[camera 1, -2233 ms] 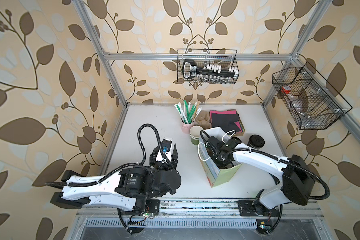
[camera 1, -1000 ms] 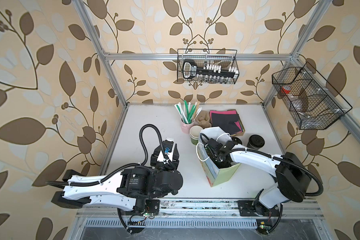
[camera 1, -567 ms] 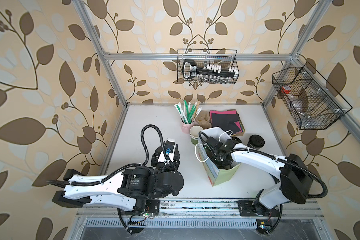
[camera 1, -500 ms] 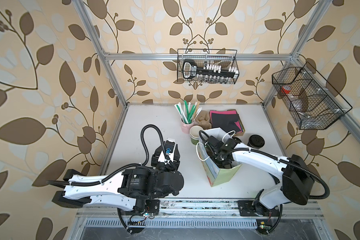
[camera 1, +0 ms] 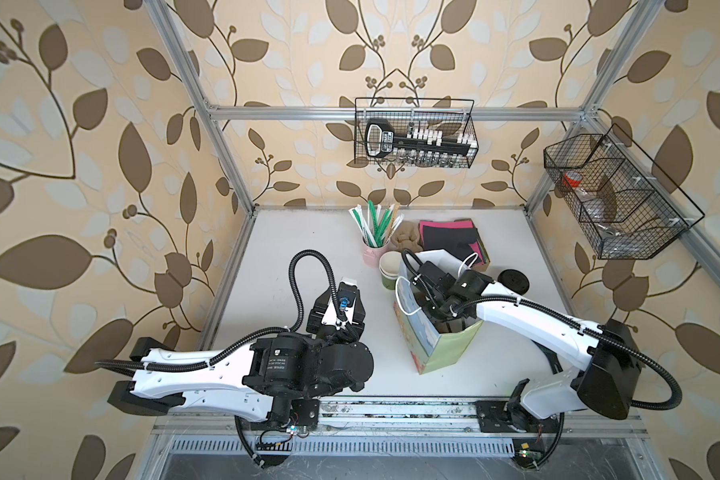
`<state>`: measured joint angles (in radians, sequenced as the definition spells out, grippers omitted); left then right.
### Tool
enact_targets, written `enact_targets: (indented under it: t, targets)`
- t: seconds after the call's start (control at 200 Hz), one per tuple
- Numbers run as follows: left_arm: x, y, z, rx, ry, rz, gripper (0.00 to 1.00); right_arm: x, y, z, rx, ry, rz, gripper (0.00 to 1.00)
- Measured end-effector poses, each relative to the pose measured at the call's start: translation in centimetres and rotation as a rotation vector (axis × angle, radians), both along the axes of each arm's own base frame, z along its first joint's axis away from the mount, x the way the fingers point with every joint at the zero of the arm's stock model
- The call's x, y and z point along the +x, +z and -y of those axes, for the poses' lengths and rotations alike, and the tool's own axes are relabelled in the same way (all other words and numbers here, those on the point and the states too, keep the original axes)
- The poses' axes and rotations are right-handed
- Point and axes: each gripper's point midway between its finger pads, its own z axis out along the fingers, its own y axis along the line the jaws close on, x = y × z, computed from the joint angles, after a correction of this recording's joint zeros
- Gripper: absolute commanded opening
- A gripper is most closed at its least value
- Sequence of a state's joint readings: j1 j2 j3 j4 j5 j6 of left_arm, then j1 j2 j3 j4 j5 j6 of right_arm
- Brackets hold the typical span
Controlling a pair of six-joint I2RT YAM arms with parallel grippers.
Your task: Pack the takeout coffee
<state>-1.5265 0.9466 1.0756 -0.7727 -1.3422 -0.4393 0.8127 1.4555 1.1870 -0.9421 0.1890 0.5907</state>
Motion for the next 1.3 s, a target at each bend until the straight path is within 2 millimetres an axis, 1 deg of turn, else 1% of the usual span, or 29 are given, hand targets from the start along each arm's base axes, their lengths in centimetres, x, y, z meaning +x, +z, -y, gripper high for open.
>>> enact_targets:
  t: [0.055,0.08,0.125,0.155,0.24,0.27,0.335,0.435,0.495,0.6,0.69,0.77,0.835,0.98,1.015,1.095,1.115,1.165,1.2,1.245,1.275,1.3]
  targets:
    - [0.0,-0.1,0.1,0.004,-0.003,-0.002,0.58,0.1,0.1,0.1,-0.003,0.0,0.007,1.0]
    - [0.0,-0.1,0.2,0.008,-0.007,-0.003,0.62,0.1,0.1,0.1,-0.006,0.0,0.01,1.0]
    - [0.0,-0.1,0.4,0.004,-0.012,-0.006,0.64,0.1,0.1,0.2,-0.009,0.001,0.01,1.0]
    - [-0.1,-0.1,0.5,0.001,-0.018,-0.009,0.67,0.2,0.1,0.2,-0.01,0.001,0.01,1.0]
    - [-0.1,-0.1,0.9,-0.008,-0.038,-0.021,0.69,0.1,0.0,0.2,-0.012,0.001,0.011,1.0]
    - [-0.2,-0.2,1.1,-0.014,-0.049,-0.027,0.72,0.1,0.0,0.2,-0.012,0.002,0.012,1.0]
    - [-0.4,-0.3,1.3,-0.044,-0.081,-0.044,0.74,0.1,-0.2,0.1,-0.012,0.004,0.012,1.0]
    - [-0.9,-0.5,1.5,-0.121,-0.164,-0.082,0.78,0.0,-0.4,0.1,-0.014,0.007,0.009,1.0]
    - [-1.4,-0.1,1.7,-0.178,-0.225,-0.106,0.78,0.0,-0.4,0.0,-0.011,0.009,0.013,1.0]
    - [-2.3,1.3,2.6,-0.271,-0.326,-0.144,0.79,-0.1,-0.3,-0.3,-0.007,0.019,0.017,1.0]
    - [-3.2,2.6,4.3,-0.33,-0.415,-0.184,0.79,-0.2,-0.3,-0.5,-0.009,0.024,0.022,1.0]
    - [-4.0,2.9,6.0,-0.365,-0.478,-0.225,0.79,-0.2,-0.3,-0.5,-0.013,0.026,0.027,1.0]
    - [-4.6,2.5,7.3,-0.38,-0.519,-0.262,0.81,-0.1,-0.3,-0.5,-0.015,0.026,0.031,1.0]
    - [-5.5,1.0,9.8,-0.377,-0.569,-0.335,0.8,-0.1,-0.2,-0.5,-0.023,0.026,0.041,1.0]
    - [-5.7,0.7,10.3,-0.375,-0.578,-0.349,0.78,-0.1,-0.2,-0.5,-0.024,0.028,0.042,1.0]
    - [-5.8,0.3,10.9,-0.389,-0.586,-0.372,0.68,-0.3,-0.2,-0.6,-0.024,0.034,0.042,1.0]
    - [-5.7,0.3,11.0,-0.397,-0.586,-0.378,0.63,-0.3,-0.2,-0.7,-0.023,0.035,0.042,1.0]
    - [-5.3,0.1,11.1,-0.411,-0.58,-0.39,0.45,-0.4,-0.1,-0.8,-0.02,0.038,0.043,1.0]
    - [-4.9,0.0,11.1,-0.426,-0.567,-0.402,0.35,-0.5,-0.1,-0.9,-0.018,0.04,0.044,1.0]
    - [-4.1,-0.3,11.1,-0.444,-0.544,-0.418,0.24,-0.5,0.1,-1.0,-0.014,0.041,0.046,1.0]
    - [-3.5,-0.5,11.0,-0.457,-0.525,-0.431,0.2,-0.6,0.2,-1.1,-0.011,0.044,0.049,1.0]
    - [-3.0,-0.8,11.0,-0.455,-0.518,-0.44,0.15,-0.7,0.2,-1.1,-0.009,0.046,0.05,1.0]
